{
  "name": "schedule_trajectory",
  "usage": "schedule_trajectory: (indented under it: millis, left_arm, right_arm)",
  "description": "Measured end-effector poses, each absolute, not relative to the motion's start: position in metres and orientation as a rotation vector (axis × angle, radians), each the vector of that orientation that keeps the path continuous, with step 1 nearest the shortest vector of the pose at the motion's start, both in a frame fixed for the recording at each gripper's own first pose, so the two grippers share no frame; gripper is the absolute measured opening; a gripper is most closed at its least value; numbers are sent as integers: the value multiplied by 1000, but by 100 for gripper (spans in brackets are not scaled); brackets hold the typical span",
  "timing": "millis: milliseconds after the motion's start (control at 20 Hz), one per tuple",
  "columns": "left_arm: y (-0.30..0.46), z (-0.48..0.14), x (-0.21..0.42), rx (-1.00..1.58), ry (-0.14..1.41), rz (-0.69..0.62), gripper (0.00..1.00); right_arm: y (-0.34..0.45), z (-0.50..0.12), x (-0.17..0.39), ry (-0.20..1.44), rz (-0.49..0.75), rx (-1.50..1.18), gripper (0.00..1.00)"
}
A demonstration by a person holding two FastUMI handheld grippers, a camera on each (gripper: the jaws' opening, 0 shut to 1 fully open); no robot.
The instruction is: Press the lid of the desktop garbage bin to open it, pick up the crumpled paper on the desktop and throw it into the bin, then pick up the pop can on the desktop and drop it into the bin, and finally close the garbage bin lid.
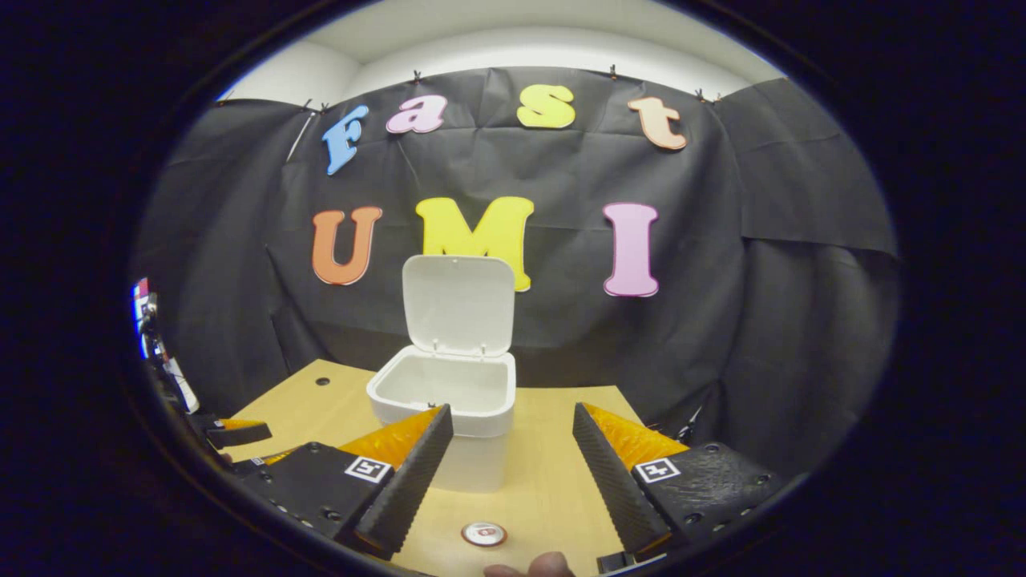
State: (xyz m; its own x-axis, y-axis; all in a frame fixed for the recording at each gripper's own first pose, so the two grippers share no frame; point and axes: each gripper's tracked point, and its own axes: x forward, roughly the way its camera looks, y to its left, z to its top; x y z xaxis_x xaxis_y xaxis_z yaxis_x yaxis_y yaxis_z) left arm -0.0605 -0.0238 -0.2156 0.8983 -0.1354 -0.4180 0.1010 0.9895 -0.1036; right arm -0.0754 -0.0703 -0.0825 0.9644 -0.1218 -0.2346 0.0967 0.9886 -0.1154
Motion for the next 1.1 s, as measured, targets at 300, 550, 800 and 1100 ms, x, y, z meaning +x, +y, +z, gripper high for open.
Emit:
schedule_trajectory:
  millis: [300,550,800,1100]
  left_arm:
    - [-60,-283,-76,-80,625,-210,99]
    - [-79,-320,-81,-118,732,-199,99]
    - [-79,-364,-78,-140,840,-144,100]
    - [-77,-404,-79,-146,937,-106,99]
  right_arm:
    - [-87,-135,-97,376,-150,-117,95]
    - [-113,-146,-106,416,-196,-129,96]
    - [-128,-160,-114,457,-225,-136,96]
    - [-139,-179,-118,504,-238,-146,98]
